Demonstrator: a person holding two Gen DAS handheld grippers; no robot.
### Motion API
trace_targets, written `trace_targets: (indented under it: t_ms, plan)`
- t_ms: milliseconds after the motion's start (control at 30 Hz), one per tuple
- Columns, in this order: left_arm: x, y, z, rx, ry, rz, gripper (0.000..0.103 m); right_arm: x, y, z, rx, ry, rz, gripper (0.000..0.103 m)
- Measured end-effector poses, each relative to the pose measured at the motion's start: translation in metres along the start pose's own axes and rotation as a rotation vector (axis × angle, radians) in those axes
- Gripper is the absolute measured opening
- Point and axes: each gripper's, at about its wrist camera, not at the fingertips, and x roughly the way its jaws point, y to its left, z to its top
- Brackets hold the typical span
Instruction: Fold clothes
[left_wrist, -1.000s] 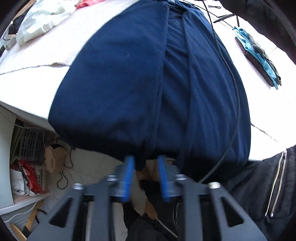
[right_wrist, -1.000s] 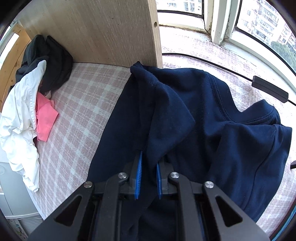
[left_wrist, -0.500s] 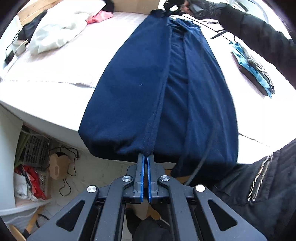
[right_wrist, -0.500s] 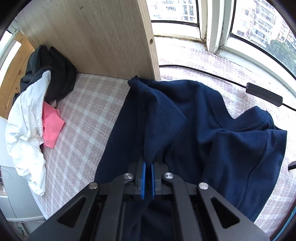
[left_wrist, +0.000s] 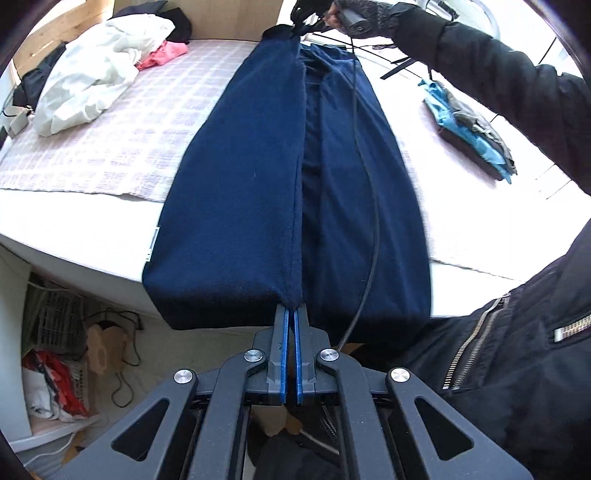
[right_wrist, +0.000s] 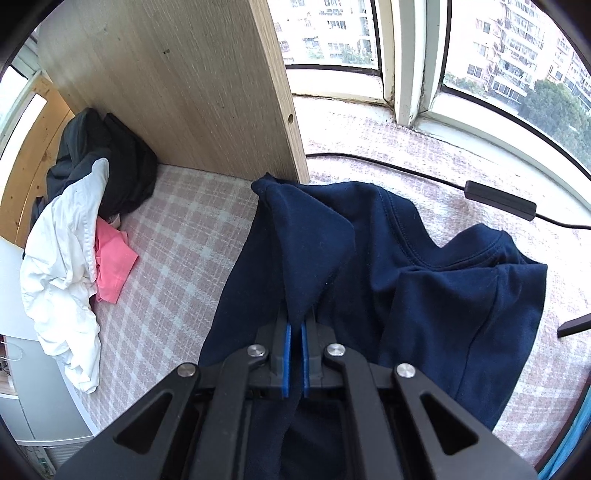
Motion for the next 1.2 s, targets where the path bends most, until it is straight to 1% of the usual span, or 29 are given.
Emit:
trace_targets:
  t_ms: [67, 133, 200, 233, 300, 400, 500, 567, 600, 633, 667, 700, 733, 833, 900, 1000, 1067, 1133, 1200]
  plan:
    - [0.005, -0.003, 0.0, 0.011, 0.011, -0.009, 0.002, 0.004, -0.002, 0.001, 0.005, 0.007, -0.015, 0.004]
    - [0.014, -0.007, -0.002, 0.021, 0.038, -0.023, 0.002, 0.011, 0.001, -0.002, -0.016, 0.022, -0.066, 0.004]
    - [0.02, -0.017, -0.002, 0.053, 0.063, -0.016, 0.002, 0.017, 0.0, -0.005, -0.017, 0.03, -0.1, 0.004]
    - [0.021, -0.019, -0.002, 0.058, 0.065, -0.022, 0.002, 0.019, -0.001, -0.007, -0.01, 0.031, -0.107, 0.004]
    - [0.021, -0.023, -0.002, 0.075, 0.065, -0.037, 0.002, 0.016, -0.006, -0.008, 0.006, 0.019, -0.085, 0.004]
    - [0.024, -0.025, -0.001, 0.06, 0.066, -0.09, 0.002, 0.017, -0.009, -0.008, -0.008, 0.021, -0.116, 0.004]
    - [0.034, -0.029, 0.0, 0.087, 0.079, -0.047, 0.002, 0.028, -0.012, -0.013, -0.019, 0.037, -0.159, 0.004]
    - [0.037, -0.021, 0.0, 0.062, 0.1, -0.036, 0.005, 0.033, -0.011, -0.015, -0.034, 0.039, -0.172, 0.005]
    - [0.036, -0.017, 0.0, 0.052, 0.106, -0.026, 0.005, 0.033, -0.009, -0.014, -0.046, 0.037, -0.174, 0.006]
    - [0.031, -0.011, -0.002, 0.05, 0.102, -0.016, 0.008, 0.033, -0.008, -0.014, -0.058, 0.046, -0.18, 0.007]
    - [0.026, -0.006, -0.003, 0.048, 0.099, -0.006, 0.012, 0.033, -0.007, -0.012, -0.063, 0.057, -0.178, 0.009]
    - [0.021, -0.001, -0.005, 0.046, 0.096, 0.004, 0.023, 0.031, -0.008, -0.012, -0.061, 0.062, -0.169, 0.015]
    - [0.015, 0.006, -0.006, 0.046, 0.092, 0.019, 0.03, 0.025, -0.01, -0.011, -0.052, 0.057, -0.156, 0.021]
    - [0.007, 0.038, -0.006, 0.023, 0.084, 0.096, 0.031, 0.008, -0.014, -0.011, -0.027, 0.04, -0.119, 0.029]
    - [0.011, 0.059, 0.002, -0.006, 0.074, 0.108, 0.031, -0.006, -0.011, -0.014, -0.034, 0.034, -0.096, 0.03]
    - [0.024, 0.08, 0.01, -0.014, 0.08, 0.093, 0.032, -0.029, 0.003, -0.029, -0.099, 0.031, -0.057, 0.03]
    - [0.029, 0.083, 0.01, 0.013, 0.091, 0.087, 0.032, -0.044, 0.013, -0.04, -0.146, 0.03, -0.034, 0.03]
    - [0.033, 0.084, 0.009, 0.035, 0.096, 0.078, 0.032, -0.054, 0.03, -0.059, -0.223, 0.033, -0.038, 0.03]
    - [0.033, 0.086, 0.01, 0.041, 0.098, 0.063, 0.032, -0.061, 0.045, -0.076, -0.284, 0.056, -0.017, 0.03]
